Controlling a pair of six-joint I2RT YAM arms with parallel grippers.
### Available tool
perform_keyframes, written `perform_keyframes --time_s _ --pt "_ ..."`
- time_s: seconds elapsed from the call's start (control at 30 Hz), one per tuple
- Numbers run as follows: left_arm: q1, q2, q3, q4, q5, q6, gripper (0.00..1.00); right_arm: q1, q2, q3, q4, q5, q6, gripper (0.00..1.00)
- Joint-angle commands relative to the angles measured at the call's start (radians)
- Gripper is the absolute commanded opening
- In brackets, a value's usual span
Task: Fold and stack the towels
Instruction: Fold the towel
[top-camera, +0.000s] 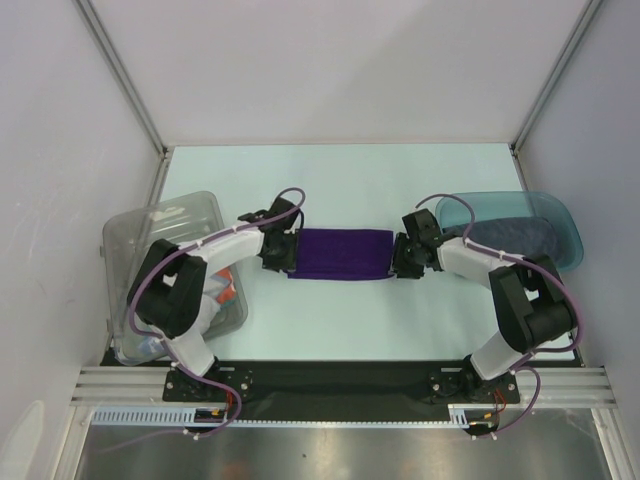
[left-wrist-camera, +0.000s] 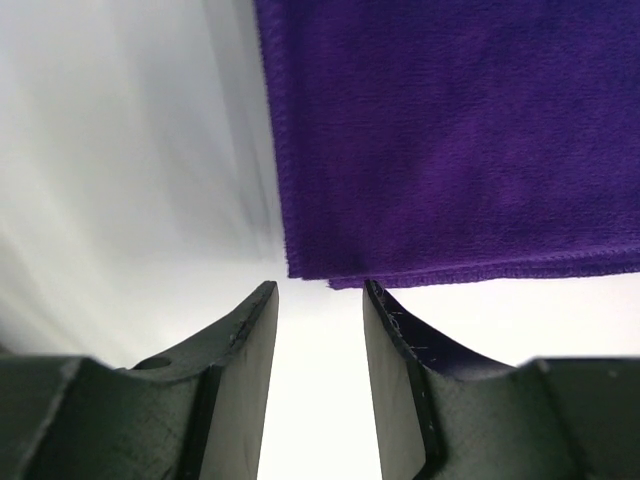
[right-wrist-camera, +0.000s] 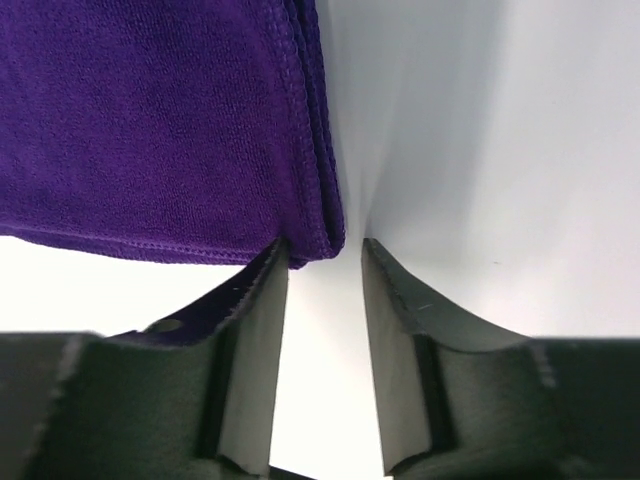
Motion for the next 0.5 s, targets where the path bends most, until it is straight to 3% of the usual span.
perform_keyframes --time_s 0.0,0.37,0.47 --pt "0.027 -0.060 -0.026 0.067 0.050 -0.061 0.44 -0.002 -0.026 -0.014 0.036 0.018 0.025 0.39" --pt "0.038 -0.040 -0.026 0.087 0.061 -0.064 0.42 0.000 -0.028 -0.021 0.051 0.032 0.008 0.21" --pt "0.038 -0.031 -0.019 0.084 0.070 -0.061 0.35 0.000 -0.025 -0.018 0.048 0.029 0.005 0.16"
